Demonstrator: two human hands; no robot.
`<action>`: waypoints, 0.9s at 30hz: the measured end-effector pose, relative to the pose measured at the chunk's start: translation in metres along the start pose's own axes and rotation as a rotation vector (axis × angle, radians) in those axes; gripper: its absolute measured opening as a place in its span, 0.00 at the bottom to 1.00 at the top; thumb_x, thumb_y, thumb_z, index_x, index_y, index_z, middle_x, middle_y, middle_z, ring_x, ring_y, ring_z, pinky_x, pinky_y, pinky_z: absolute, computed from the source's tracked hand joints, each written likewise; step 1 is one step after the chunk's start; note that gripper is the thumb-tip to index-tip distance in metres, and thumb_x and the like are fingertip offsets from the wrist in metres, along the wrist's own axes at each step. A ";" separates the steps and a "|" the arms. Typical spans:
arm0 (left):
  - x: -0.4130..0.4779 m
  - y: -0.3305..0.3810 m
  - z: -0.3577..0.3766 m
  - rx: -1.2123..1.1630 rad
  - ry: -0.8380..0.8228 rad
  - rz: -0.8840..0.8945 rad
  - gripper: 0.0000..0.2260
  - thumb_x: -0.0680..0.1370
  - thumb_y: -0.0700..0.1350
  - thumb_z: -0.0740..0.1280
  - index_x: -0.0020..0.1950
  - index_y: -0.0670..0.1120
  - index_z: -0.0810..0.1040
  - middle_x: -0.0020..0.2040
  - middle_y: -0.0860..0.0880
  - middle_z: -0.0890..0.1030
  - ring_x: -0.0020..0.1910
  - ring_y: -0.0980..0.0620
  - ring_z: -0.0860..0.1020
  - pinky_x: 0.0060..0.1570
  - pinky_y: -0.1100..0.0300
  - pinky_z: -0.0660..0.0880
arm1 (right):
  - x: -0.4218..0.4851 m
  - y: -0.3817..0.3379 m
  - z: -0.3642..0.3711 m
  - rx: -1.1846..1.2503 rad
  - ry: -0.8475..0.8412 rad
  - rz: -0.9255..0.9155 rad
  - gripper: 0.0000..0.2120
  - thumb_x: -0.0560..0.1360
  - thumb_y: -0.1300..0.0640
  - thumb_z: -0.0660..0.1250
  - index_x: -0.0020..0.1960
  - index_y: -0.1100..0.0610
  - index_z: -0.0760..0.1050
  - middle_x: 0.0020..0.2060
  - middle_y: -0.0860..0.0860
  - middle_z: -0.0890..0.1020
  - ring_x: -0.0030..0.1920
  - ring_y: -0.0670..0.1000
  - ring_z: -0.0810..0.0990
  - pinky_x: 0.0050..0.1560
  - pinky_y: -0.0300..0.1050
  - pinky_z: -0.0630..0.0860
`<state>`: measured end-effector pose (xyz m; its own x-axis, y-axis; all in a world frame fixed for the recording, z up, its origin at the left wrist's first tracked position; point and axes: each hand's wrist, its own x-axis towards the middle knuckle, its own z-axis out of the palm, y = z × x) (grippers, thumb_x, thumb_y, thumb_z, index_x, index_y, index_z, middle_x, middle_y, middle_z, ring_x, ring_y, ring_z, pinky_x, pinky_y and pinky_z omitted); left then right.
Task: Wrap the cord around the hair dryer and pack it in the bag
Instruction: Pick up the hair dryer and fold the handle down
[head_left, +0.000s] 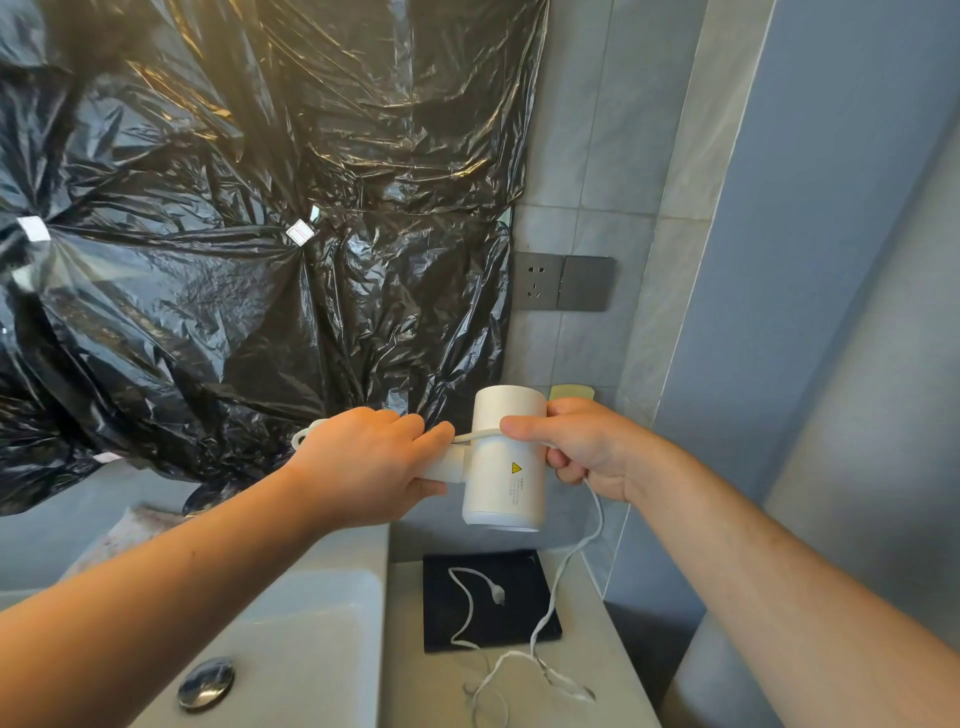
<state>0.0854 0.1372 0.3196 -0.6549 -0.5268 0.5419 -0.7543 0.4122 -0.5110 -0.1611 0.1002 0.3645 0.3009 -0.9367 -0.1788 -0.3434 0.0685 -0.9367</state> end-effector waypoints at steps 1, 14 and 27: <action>0.001 0.000 0.000 -0.004 -0.001 -0.008 0.23 0.73 0.62 0.63 0.60 0.48 0.73 0.34 0.50 0.77 0.27 0.47 0.76 0.25 0.58 0.68 | 0.000 0.000 0.000 0.000 -0.006 -0.005 0.13 0.70 0.52 0.74 0.48 0.58 0.76 0.29 0.50 0.69 0.26 0.45 0.61 0.20 0.36 0.56; 0.007 0.002 -0.008 -0.010 -0.120 -0.274 0.20 0.74 0.62 0.64 0.56 0.48 0.75 0.35 0.50 0.77 0.30 0.44 0.78 0.26 0.58 0.65 | 0.002 -0.015 0.005 -0.035 0.111 -0.182 0.11 0.72 0.56 0.72 0.52 0.57 0.76 0.36 0.53 0.75 0.28 0.47 0.67 0.24 0.39 0.59; 0.012 -0.006 -0.016 -0.297 -0.293 -0.810 0.14 0.78 0.63 0.59 0.52 0.54 0.70 0.43 0.53 0.79 0.40 0.47 0.78 0.38 0.54 0.73 | -0.012 -0.014 0.030 -0.077 0.416 -0.534 0.07 0.71 0.58 0.71 0.34 0.52 0.79 0.30 0.49 0.82 0.31 0.45 0.77 0.36 0.41 0.73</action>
<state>0.0813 0.1400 0.3395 0.0880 -0.8896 0.4481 -0.9858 -0.0132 0.1675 -0.1325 0.1205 0.3708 0.0845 -0.8904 0.4473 -0.3100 -0.4501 -0.8374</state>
